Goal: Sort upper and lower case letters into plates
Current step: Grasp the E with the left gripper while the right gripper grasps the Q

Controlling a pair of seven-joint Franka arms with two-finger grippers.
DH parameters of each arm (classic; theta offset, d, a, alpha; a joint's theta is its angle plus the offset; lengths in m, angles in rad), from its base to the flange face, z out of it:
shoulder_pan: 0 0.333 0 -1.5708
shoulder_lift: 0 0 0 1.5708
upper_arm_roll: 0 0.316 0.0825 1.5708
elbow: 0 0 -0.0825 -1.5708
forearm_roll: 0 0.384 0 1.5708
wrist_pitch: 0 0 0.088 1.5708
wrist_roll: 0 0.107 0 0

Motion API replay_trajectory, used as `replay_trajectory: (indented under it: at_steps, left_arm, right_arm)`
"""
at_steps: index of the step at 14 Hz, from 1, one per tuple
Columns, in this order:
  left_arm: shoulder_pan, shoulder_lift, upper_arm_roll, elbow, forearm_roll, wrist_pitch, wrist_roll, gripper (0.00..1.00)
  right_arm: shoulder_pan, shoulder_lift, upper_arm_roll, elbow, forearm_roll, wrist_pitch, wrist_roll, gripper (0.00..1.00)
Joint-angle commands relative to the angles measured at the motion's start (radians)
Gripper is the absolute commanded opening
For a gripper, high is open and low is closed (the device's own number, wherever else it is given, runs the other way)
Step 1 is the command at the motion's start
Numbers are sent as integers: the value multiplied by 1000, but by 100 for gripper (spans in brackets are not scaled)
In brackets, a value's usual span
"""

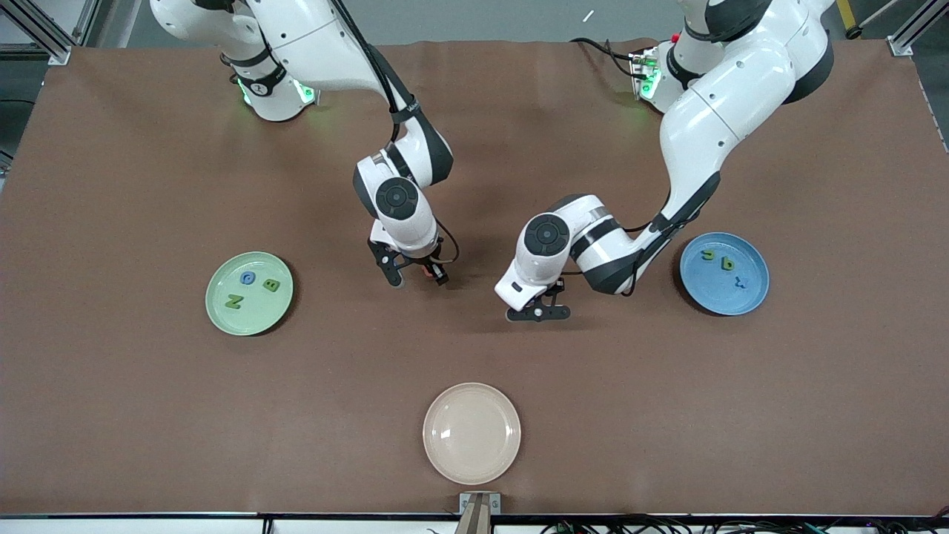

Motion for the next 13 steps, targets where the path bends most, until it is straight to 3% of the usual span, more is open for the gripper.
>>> replay_trajectory:
  at_steps: [1,4,9,10,11,12,13]
  left_arm:
    - [11,-2,8,12,4,-10,46,1]
    - [76,-71,-23,-4,-8,-105,149,1]
    - [442,-95,-294,-152,10,-231,318,1]
    - [518,-102,-334,-198,36,-236,350,1]
    - [575,-107,-362,-238,70,-236,370,1]
    - [643,-107,-391,-279,104,-236,391,1]
    - [704,-107,-410,-312,136,-236,422,1]
  right_arm:
    - [9,8,-6,10,14,-4,11,65]
    - [0,16,-7,10,11,5,0,65]
    - [3,30,-7,15,2,8,1,63]
    - [2,30,-7,18,2,8,1,54]
    - [2,30,-7,21,2,7,3,36]
    - [0,28,-7,21,2,7,6,12]
    - [-3,27,-7,25,8,2,9,0]
